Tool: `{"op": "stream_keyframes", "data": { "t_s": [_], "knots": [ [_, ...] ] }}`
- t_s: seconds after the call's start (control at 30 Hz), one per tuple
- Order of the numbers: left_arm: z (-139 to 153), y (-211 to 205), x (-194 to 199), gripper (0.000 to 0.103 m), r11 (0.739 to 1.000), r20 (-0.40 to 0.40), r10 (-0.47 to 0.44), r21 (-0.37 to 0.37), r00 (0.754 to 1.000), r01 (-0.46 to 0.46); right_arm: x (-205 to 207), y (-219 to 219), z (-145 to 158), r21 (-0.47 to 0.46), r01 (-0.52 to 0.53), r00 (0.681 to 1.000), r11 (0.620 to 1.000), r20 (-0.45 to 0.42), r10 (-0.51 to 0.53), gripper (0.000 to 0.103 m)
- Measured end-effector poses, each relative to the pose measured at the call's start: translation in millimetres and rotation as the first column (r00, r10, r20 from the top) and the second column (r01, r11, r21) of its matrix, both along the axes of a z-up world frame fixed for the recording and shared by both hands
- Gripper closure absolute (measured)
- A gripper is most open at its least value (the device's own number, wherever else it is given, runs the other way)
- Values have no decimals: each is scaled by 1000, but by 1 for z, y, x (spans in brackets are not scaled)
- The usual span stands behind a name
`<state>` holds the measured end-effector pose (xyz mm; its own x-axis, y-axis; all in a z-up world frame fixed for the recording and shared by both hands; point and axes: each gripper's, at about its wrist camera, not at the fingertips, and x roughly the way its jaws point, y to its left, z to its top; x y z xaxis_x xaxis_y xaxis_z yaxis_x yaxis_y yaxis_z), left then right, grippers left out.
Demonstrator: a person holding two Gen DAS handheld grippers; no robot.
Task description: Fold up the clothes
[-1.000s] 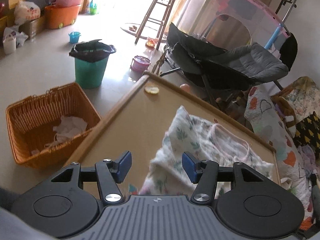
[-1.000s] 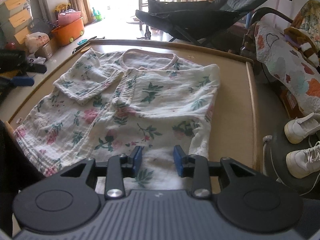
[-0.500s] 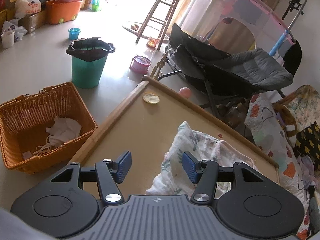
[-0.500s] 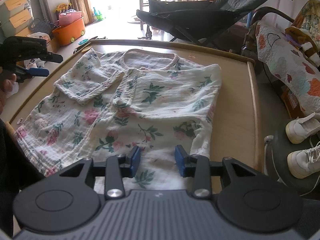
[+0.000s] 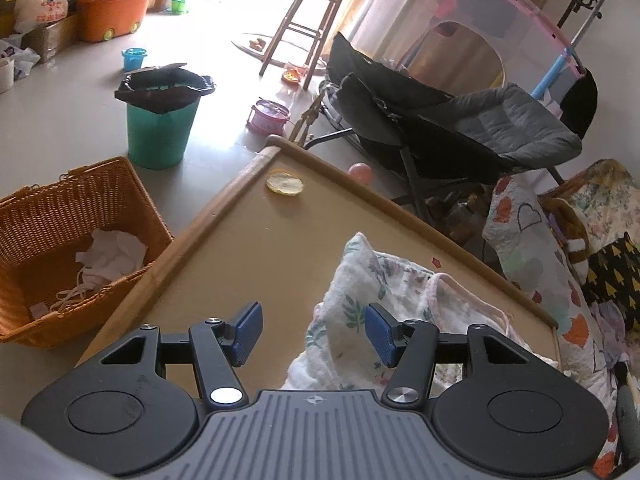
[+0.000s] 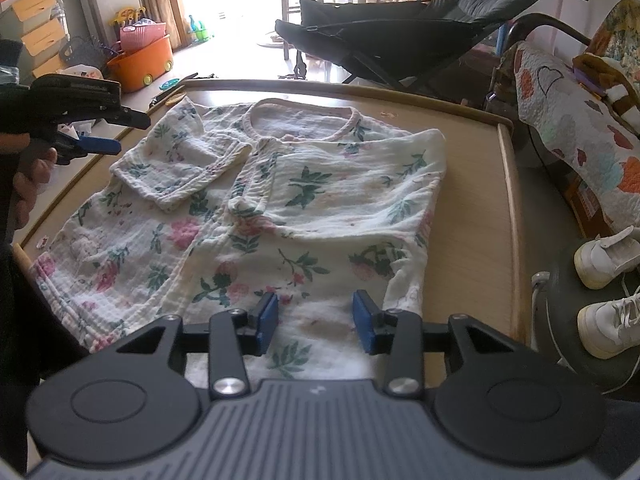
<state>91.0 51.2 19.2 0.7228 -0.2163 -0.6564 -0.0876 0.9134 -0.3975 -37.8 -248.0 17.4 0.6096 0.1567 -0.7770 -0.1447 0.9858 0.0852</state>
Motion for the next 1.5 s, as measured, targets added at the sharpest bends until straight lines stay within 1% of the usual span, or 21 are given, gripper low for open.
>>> {"op": "stream_keyframes", "data": {
  "t_s": [0.37, 0.5, 0.73, 0.77, 0.83, 0.87, 0.9, 0.93, 1.0, 1.07, 1.17, 1.23, 1.4, 1.5],
  "knots": [
    [-13, -9, 15, 45, 1000, 1, -1, -20, 1000, 1, 1, 0, -1, 6, -4, 1000, 1000, 4, 4, 60],
    [-16, -13, 21, 45, 999, 3, 11, -46, 1000, -11, 1, 0, -1, 5, -5, 1000, 1000, 5, 5, 59],
    [-18, -22, 24, 46, 996, -3, -10, -84, 1000, 9, 2, 2, -1, 0, -7, 1000, 1000, 7, 7, 58],
    [-19, -24, 23, 48, 996, -2, -12, -83, 1000, 12, 3, 2, -2, 0, -8, 1000, 1000, 8, 8, 58],
    [-20, -27, 22, 48, 998, 1, -16, -68, 1000, 16, 2, 2, -2, 0, -9, 1000, 1000, 9, 9, 57],
    [-20, -29, 22, 52, 998, 1, -18, -58, 1000, 18, 2, 2, -2, -1, -9, 1000, 1000, 9, 9, 57],
    [-20, -30, 21, 59, 998, -3, -25, -50, 1000, 24, 2, 2, -2, -1, -9, 1000, 1000, 9, 9, 57],
    [-21, -31, 22, 73, 999, -12, -31, -42, 999, 31, 2, 2, -2, -1, -9, 1000, 1000, 10, 9, 57],
    [-20, -33, 22, 82, 999, -18, -32, -20, 999, 31, 2, 2, -2, -2, -10, 1000, 1000, 10, 10, 57],
    [-19, -33, 21, 89, 999, -12, -42, -12, 999, 42, 2, 2, -2, -2, -10, 1000, 1000, 11, 10, 57],
    [-16, -32, 18, 95, 999, 5, -49, 14, 999, 49, 2, 1, -2, 0, -11, 1000, 1000, 13, 11, 57],
    [-12, -34, 17, 97, 998, 18, -53, 29, 998, 53, 2, 1, -2, 1, -11, 1000, 1000, 12, 11, 57],
    [2, -42, 13, 98, 995, 56, -73, 76, 996, 68, 1, 0, -2, 5, -10, 1000, 1000, 13, 10, 57],
    [12, -50, 8, 98, 991, 82, -100, 100, 992, 92, 1, 0, -2, 8, -9, 1000, 1000, 13, 9, 57]
  ]
}}
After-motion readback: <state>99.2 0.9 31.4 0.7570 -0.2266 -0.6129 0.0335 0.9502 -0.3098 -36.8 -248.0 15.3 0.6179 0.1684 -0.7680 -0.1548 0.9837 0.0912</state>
